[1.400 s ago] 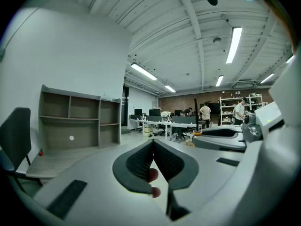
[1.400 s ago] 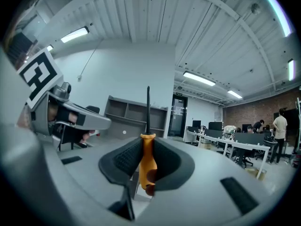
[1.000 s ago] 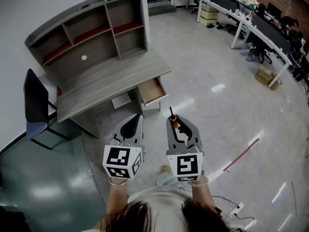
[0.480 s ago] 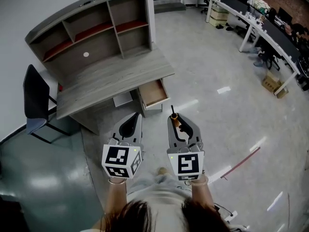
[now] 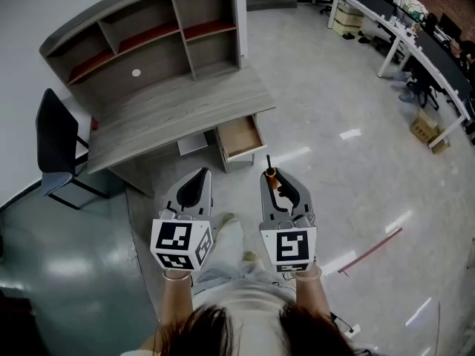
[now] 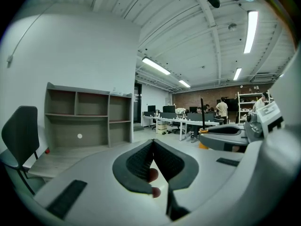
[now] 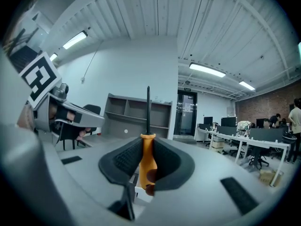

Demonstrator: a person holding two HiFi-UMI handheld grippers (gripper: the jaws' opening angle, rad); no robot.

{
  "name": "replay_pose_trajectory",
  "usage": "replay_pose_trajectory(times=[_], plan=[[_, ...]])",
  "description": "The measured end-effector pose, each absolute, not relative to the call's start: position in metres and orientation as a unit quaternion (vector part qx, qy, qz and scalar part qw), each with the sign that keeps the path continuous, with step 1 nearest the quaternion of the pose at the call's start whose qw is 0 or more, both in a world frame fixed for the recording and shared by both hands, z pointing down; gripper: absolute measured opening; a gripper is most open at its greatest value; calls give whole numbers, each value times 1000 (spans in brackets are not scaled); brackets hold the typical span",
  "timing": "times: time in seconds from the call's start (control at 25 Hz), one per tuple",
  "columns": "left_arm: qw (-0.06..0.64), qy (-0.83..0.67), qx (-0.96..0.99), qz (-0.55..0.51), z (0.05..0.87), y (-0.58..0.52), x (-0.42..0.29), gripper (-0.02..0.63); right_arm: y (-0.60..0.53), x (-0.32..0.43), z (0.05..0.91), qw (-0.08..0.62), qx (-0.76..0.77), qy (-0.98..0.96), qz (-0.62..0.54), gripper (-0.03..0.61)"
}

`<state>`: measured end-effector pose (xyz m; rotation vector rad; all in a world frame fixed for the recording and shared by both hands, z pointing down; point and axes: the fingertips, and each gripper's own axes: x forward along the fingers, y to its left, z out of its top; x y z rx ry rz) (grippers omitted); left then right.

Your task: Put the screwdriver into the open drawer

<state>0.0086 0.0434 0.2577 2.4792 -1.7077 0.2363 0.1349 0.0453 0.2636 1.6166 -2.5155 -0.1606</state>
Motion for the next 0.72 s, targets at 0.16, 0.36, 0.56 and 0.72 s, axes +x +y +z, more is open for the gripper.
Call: replay_pose_trajectory(times=[0.16, 0.36, 0.56, 0.72], plan=[[62, -568, 817, 76, 258, 25, 4, 15, 28, 135, 267, 79, 536, -838, -57, 84], [66, -567, 818, 74, 261, 1, 2, 15, 5, 131, 273, 81, 533, -841, -53, 84], [68, -564, 819, 77, 265, -26, -1, 15, -23, 126, 279, 91, 532, -840, -51, 84], [74, -563, 820, 78, 270, -47, -7, 15, -46, 118, 284, 91, 527, -844, -46, 84]])
